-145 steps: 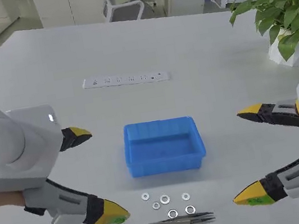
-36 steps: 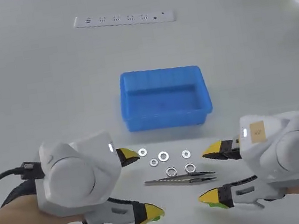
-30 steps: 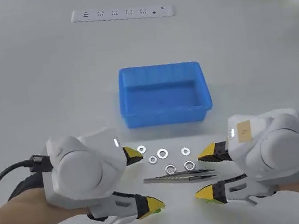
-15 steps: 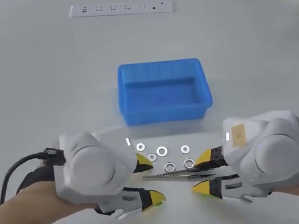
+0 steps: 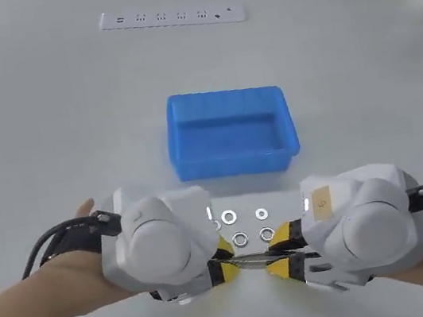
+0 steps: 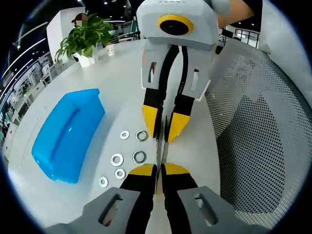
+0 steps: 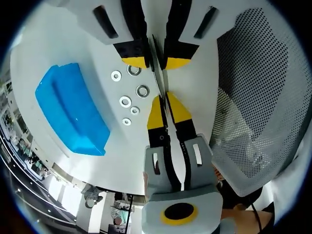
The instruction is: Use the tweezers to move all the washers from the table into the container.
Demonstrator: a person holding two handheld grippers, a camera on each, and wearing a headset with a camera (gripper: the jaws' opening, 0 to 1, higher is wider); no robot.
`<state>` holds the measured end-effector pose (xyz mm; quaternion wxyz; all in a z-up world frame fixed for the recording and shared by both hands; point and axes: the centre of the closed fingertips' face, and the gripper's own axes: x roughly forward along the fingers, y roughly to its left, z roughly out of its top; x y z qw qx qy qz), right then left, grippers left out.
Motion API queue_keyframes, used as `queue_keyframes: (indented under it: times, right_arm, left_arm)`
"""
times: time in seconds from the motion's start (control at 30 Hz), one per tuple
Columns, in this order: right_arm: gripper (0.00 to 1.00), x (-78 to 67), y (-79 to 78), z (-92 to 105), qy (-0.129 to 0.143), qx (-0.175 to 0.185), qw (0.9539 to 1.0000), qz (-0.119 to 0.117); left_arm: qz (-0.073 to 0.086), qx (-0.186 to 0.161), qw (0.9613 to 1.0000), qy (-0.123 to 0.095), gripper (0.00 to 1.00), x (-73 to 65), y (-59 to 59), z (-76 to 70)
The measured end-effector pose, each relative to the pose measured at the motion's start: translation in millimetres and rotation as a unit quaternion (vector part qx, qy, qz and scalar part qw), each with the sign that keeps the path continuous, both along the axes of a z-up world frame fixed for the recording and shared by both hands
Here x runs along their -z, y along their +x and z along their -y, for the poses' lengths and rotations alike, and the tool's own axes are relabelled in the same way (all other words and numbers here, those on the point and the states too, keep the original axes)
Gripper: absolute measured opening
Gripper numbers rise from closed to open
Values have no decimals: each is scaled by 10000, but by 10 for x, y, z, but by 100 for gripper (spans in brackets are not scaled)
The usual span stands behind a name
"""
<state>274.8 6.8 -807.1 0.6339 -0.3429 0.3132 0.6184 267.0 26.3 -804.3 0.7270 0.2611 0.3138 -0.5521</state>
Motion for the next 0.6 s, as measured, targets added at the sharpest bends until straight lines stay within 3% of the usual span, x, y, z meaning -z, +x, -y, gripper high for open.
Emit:
queue_keyframes:
  times: [0.03, 0.1, 0.17, 0.27, 0.3, 0.33, 0.4, 0.53, 0.6]
  right_arm:
    - [13, -1, 0, 2, -44, -13, 10000, -5]
    - [13, -2, -3, -4, -139, -63, 9999, -10]
    - [12, 2, -9, -5, -227, -153, 9996, 9]
    - [11, 6, -19, -6, -363, -328, 9988, 30]
    - [10, 11, -22, -5, -410, -388, 9984, 24]
    - [10, 12, -29, -3, -458, -452, 9979, -1]
    - [9, 12, -23, -11, -504, -547, 9972, -52]
    - [7, 13, -13, -5, -432, -688, 9964, -241]
    - [7, 10, -27, 0, -358, -709, 9961, -377]
  left_arm:
    - [25, 38, 10000, -12, 9, -6, 9, 12]
    - [-171, -136, 9998, 3, 9, -2, 20, -3]
    - [-158, -70, 9998, 30, 8, -1, 26, -1]
    - [-266, -80, 9996, 80, 8, 2, 37, 0]
    - [-345, -87, 9993, 86, 8, 1, 36, 0]
    - [-559, -114, 9984, 67, 8, 2, -7, 3]
    - [-656, -151, 9977, 72, 8, 3, 14, -7]
    - [-443, 143, 9985, 280, 7, 8, 32, -8]
    - [-574, 172, 9978, 298, 7, 5, 9, 6]
